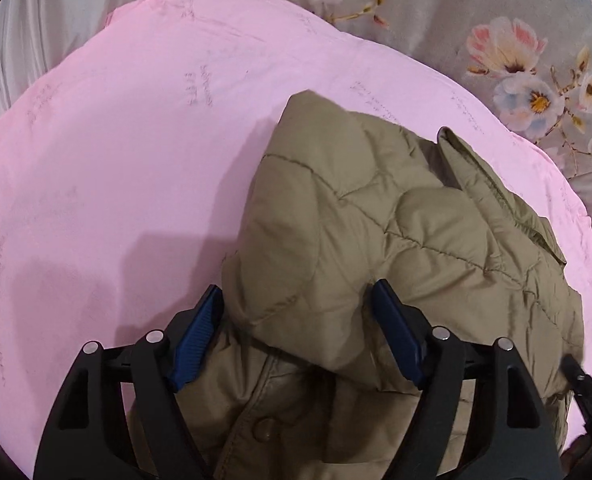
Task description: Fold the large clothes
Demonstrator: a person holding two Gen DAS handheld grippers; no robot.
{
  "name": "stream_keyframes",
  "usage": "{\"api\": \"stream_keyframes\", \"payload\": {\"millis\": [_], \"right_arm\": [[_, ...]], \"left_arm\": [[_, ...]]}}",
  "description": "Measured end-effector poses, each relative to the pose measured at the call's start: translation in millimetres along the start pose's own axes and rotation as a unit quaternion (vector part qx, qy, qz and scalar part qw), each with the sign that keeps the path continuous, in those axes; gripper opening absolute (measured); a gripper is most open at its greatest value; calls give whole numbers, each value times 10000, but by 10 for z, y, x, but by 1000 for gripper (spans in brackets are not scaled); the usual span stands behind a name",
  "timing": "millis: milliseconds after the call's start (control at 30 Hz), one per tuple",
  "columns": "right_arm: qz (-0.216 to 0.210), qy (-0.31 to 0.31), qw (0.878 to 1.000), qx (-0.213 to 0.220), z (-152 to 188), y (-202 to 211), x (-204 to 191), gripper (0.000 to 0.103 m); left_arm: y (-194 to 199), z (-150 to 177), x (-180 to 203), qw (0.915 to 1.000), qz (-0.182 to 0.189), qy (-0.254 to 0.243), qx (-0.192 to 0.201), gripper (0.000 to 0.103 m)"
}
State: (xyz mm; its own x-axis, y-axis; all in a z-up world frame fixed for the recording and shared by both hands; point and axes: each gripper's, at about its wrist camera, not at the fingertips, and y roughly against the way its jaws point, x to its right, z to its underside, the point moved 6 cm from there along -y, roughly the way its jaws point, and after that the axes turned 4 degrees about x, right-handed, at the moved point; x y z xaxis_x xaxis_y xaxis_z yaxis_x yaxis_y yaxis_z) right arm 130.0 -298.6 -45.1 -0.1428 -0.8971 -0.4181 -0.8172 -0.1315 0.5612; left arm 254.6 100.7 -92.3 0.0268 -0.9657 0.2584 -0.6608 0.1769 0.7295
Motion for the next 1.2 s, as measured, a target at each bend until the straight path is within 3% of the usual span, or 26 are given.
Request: {"api": "stream_keyframes", "payload": {"millis": [100,200,267,333,533,667,767,900,967,1033,1133,1200], "right_arm": [[160,499,9977,440,-32,363,-141,6],[593,616,9963,43,98,165,23,6],[866,515,9943,-336,292,-94,234,10],[696,354,9966,-254,394,-150,352,9],[593,-182,9978,-223,407,110,566,10],[1103,-157,9938,42,274,419,741,20],[1035,42,9944,189,83,521,617,22],[663,597,9956,291,-192,344,96,22],[628,859,9939,278,-231,180,-109,22],[701,1076,9916,132,-200,-67,-220,22],[897,1243,9880,-200,12,-437,-146,21],[769,1249,9891,-141,139,-506,-104,20]], "left_arm": [[22,43,-9,9999,37,-94,24,75],[31,103,30,9991,-151,-358,162,76],[27,125,65,9979,-305,-527,227,77],[18,133,74,9971,-388,-609,254,78],[47,126,46,9965,-472,-647,241,80],[276,107,58,9898,-847,-1065,427,79],[518,-1,130,9878,-817,-1156,654,77],[743,-290,555,9838,-603,-1328,1045,77],[668,-370,789,9796,-643,-1514,1153,78],[456,-370,881,9801,-704,-1558,1007,78],[14,-218,779,9816,-896,-1576,601,78],[-128,-58,652,9814,-867,-1595,629,82]]}}
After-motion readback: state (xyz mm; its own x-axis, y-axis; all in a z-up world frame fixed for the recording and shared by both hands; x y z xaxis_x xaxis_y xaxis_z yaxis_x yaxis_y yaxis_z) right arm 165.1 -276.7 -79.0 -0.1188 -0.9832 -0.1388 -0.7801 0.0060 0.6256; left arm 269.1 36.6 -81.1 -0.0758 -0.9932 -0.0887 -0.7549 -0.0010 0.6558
